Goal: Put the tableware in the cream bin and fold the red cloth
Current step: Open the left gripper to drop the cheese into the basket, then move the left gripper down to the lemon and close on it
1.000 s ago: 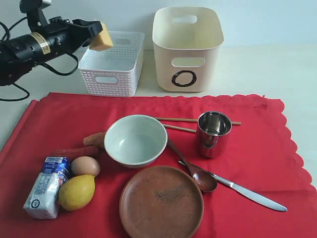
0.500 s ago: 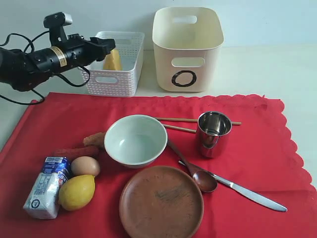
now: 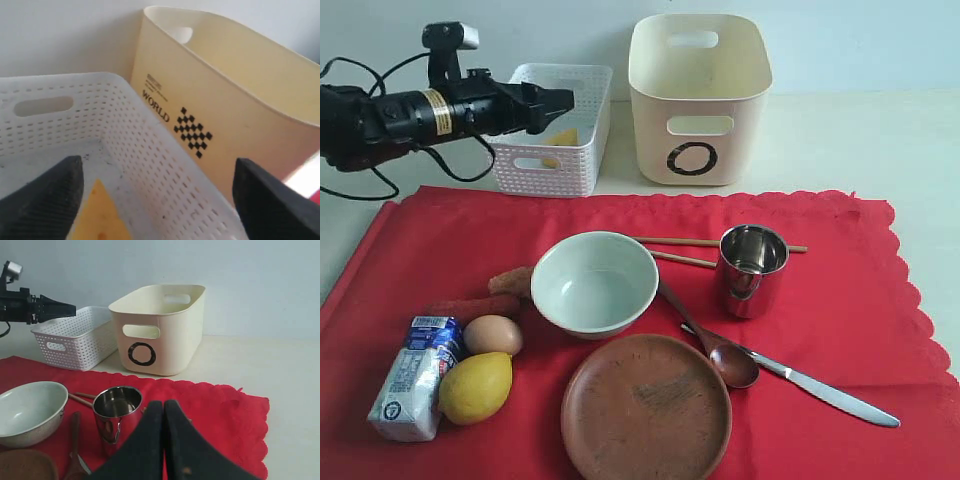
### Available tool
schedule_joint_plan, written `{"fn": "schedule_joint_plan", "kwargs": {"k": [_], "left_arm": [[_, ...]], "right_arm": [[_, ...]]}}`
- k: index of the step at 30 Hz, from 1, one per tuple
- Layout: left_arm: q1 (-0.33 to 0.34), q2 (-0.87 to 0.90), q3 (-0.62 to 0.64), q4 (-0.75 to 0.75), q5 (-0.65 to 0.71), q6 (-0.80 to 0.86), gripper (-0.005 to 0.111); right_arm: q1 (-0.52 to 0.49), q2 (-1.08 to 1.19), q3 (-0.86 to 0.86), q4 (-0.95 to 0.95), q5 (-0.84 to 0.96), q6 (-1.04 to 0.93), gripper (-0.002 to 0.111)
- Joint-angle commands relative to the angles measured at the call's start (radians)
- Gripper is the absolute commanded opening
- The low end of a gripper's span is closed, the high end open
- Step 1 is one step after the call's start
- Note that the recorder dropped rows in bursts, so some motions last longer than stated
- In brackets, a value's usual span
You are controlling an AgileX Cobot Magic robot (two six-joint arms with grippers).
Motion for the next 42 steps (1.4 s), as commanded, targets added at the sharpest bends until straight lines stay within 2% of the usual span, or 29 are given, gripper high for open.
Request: {"fn": "schedule_joint_plan", "kwargs": {"k": [1,4,7,10,13,16,17,18,22,28,35,38,42], "left_arm": [[0.031,-0.101,-0.005,0.172,-0.019,-0.202,0.078],[0.045,-0.154,-0.005,0.352,-0.083,-0.399,0.078],[0.048,-0.187,-0.002,0.497,-0.212,-0.456,0.078],[0.067,-0.195,0.036,0.513,-0.362,-0.456,0.07],[0.105,-0.195,0.1,0.493,-0.448,-0.456,0.049],[0.156,-0.195,0.189,0.489,-0.448,-0.421,0.019],[0.173,-0.198,0.222,0.491,-0.448,-0.383,0.005],[0.183,-0.201,0.257,0.491,-0.448,-0.371,0.0],[0.221,-0.223,0.371,0.48,-0.448,-0.29,0.002],[0.227,-0.28,0.552,0.463,-0.448,-0.194,0.002],[0.227,-0.396,0.826,0.317,-0.448,-0.048,0.002],[0.227,-0.455,0.89,0.305,-0.448,0.041,0.002],[0.227,-0.497,0.902,0.302,-0.448,0.048,0.002]], "right_arm": [[0.002,-0.004,0.005,0.0,-0.007,-0.001,0.0],[0.002,-0.004,0.005,0.0,-0.007,-0.001,0.0],[0.002,-0.004,0.005,0.0,-0.007,-0.001,0.0],[0.002,-0.004,0.005,0.0,-0.007,-0.001,0.0],[0.002,-0.004,0.005,0.0,-0.007,-0.001,0.0],[0.002,-0.004,0.005,0.0,-0.007,-0.001,0.0],[0.002,-0.004,0.005,0.0,-0.007,-0.001,0.0],[0.002,-0.004,0.005,0.0,-0.007,-0.001,0.0],[0.002,-0.004,0.005,0.0,-0.007,-0.001,0.0],[0.002,-0.004,0.005,0.0,-0.005,-0.001,0.0],[0.002,-0.004,0.005,0.0,-0.005,-0.001,0.0],[0.002,-0.004,0.005,0.0,-0.005,-0.001,0.0],[0.002,-0.004,0.005,0.0,-0.005,-0.001,0.0]]}}
